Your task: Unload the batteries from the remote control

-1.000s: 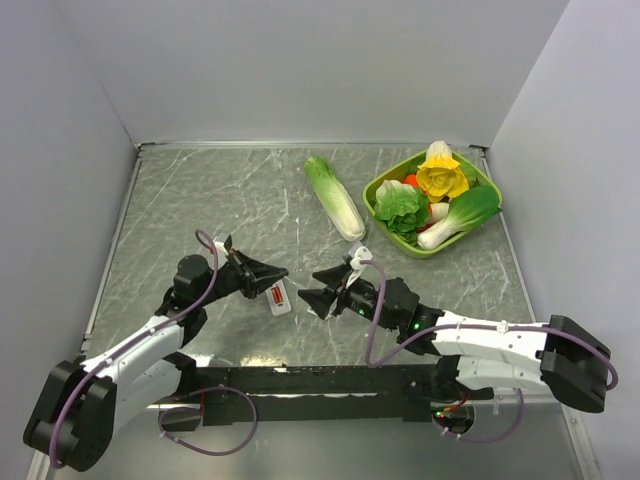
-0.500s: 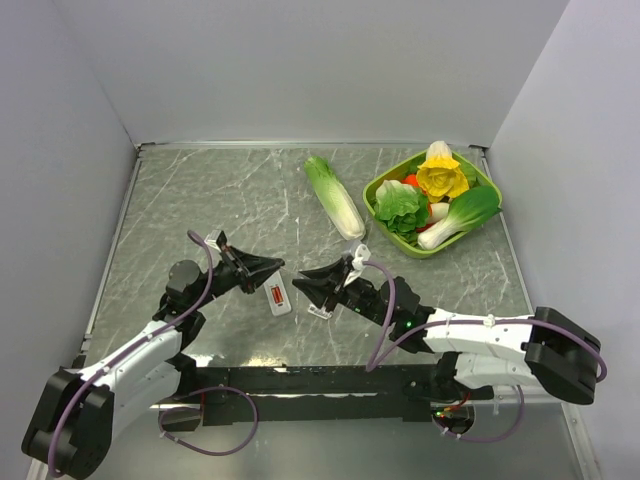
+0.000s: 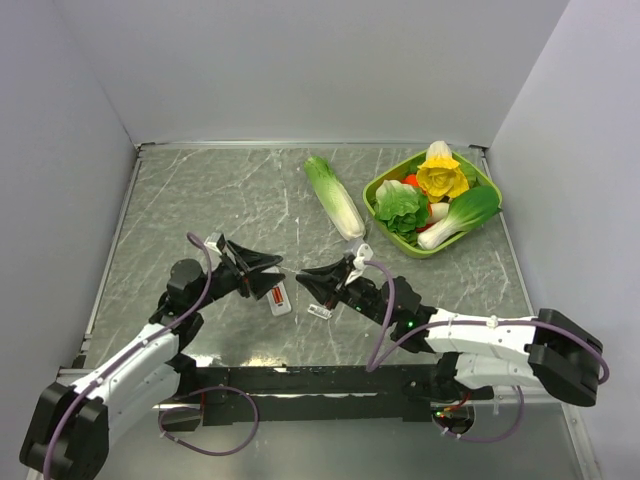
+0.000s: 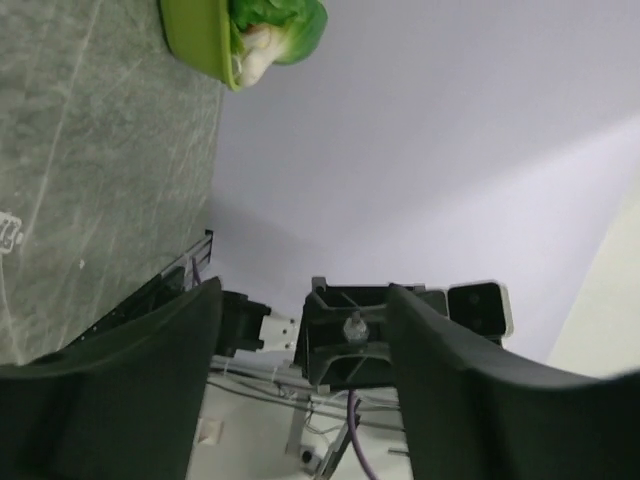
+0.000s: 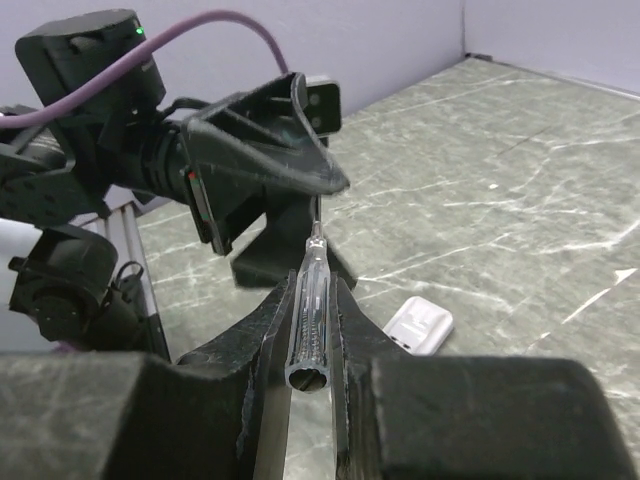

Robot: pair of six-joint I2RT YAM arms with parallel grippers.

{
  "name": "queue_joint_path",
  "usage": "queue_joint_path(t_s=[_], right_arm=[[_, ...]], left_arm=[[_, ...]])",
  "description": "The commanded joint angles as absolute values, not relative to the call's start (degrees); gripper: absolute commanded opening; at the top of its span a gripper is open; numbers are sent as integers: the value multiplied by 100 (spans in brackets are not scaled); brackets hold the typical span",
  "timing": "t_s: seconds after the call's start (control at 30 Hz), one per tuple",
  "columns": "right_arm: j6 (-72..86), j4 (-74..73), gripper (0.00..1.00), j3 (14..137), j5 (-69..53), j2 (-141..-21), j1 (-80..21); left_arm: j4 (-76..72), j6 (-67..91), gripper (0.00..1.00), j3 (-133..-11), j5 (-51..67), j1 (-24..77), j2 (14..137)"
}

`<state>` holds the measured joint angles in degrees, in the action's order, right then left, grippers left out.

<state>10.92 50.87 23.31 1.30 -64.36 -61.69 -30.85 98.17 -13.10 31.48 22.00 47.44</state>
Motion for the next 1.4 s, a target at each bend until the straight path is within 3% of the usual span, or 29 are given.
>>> queue_joint_path(t_s=[0.0,0.13,0.4,0.57,0.8,0.9,1.37], right_arm=[[678,4650,0,2418,500,-5803,-6188],[203,4142,0,2285,387,-5371,-5960],[-1502,1901,0,3005,-676,-5273,-5537],[-2520,1338,0,3391,-1124,-5431,-5520],[-3208,-631,0,4701,-1459,-6468,-5537],[-3532,-914,0,4922,-1599,-6767,-5590],[-4412,-853,0,5019,-2039,-7374,-5730]], left_arm=[[-1452,8914,77,-1801,2787,2206,4334],[-65,7643,86,-2633,2401,2083,4464],[2038,5705,78,-4095,1670,1434,5686],[1767,5388,70,-3938,1740,1002,6230],[985,5125,34,-3385,2284,993,7224],[747,5028,27,-3349,2469,1002,7575],[413,5098,28,-3261,2488,1204,8068]])
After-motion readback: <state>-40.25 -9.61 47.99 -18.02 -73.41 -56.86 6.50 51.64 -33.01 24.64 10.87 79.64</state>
